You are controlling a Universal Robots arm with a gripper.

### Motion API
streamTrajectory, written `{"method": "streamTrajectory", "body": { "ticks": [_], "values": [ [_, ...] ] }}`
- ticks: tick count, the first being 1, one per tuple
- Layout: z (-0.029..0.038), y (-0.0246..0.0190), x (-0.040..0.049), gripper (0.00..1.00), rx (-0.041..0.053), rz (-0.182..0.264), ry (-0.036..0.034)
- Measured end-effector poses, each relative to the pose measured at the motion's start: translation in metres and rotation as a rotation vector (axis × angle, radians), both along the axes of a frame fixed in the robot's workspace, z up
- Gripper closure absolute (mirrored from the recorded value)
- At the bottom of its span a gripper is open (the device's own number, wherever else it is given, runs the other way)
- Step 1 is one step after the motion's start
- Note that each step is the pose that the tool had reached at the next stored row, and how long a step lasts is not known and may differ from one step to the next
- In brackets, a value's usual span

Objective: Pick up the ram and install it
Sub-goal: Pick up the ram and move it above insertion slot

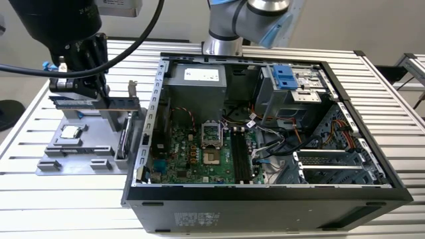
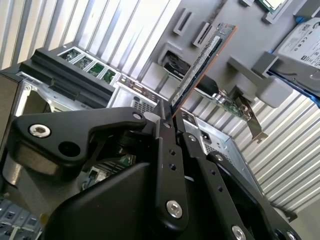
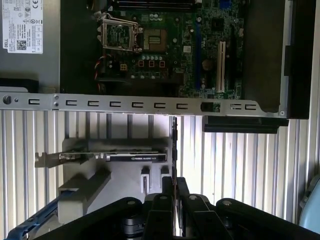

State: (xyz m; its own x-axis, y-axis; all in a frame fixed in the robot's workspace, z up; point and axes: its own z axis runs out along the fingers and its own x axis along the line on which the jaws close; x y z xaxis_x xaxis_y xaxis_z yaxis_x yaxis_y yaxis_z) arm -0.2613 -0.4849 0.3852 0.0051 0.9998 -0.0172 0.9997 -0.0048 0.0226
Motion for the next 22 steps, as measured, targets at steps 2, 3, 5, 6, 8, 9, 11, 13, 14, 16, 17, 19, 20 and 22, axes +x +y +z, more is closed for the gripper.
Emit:
{"method": "streamTrajectory", "body": {
  "ticks": [2,3,5,6,8,9,11,13,14,16,17,19,20,22],
  "values": [
    [0.0,0.0,0.0012,1.0,-0.0001,0.0,0.0001],
    [0.0,0.0,0.0017,1.0,0.0,0.0,0.0],
    [0.0,0.0,0.0029,1.0,0.0,0.0,0.0],
    [-0.0001,0.0,0.0034,1.0,0.0001,0.0,-0.0001],
    [0.0,0.0,0.0046,1.0,0.0,0.0,0.0],
    [0.0,0.0,0.0051,1.0,0.0,0.0,-0.0001],
    [0.0,0.0,0.0067,1.0,-0.0001,0.0,0.0001],
    [0.0,0.0,0.0079,1.0,0.0,0.0,0.0],
    [0.0,0.0,0.0084,1.0,0.0,0.0,0.0],
    [0.0,0.0,0.0096,1.0,0.0,0.0,-0.0001],
    [0.0,0.0,0.0102,1.0,-0.0001,0.0,0.0],
    [0.0,0.0,0.0114,1.0,0.0,0.0,0.0],
    [0.0,0.0,0.0122,1.0,-0.0001,0.0,0.0],
    [0.0,0.0,0.0136,1.0,0.0,0.0,0.0]
  ]
}}
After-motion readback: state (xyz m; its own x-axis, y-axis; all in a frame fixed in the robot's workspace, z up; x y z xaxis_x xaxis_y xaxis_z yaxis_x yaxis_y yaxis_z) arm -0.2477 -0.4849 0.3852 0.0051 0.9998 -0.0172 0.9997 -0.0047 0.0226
